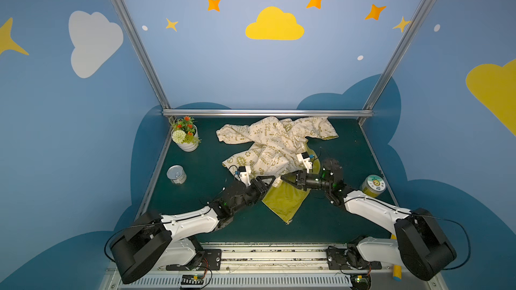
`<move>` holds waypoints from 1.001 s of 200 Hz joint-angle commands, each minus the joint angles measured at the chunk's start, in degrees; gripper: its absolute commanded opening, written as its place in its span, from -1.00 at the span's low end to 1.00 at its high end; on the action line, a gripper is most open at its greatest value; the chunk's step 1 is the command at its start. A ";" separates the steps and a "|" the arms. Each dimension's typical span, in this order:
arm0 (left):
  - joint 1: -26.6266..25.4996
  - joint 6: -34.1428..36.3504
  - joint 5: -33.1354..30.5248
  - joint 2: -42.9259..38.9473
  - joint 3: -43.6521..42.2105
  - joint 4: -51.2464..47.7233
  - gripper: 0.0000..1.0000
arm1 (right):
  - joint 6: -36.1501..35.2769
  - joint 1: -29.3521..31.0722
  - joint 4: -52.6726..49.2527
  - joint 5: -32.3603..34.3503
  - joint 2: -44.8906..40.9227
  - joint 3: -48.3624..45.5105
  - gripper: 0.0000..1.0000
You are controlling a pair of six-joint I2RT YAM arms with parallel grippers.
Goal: Zip up the jacket
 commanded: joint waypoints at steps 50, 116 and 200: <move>2.27 2.04 1.02 -1.33 1.89 -3.34 -0.01 | 0.47 0.63 2.79 -1.10 0.05 1.32 -1.00; 2.55 1.99 0.93 -1.15 1.82 -3.44 -0.72 | 0.53 0.68 4.10 -1.00 0.95 1.80 -1.00; 2.49 3.22 2.26 -3.49 3.57 -5.88 -0.77 | 0.55 0.59 6.22 -0.39 5.25 2.49 -1.00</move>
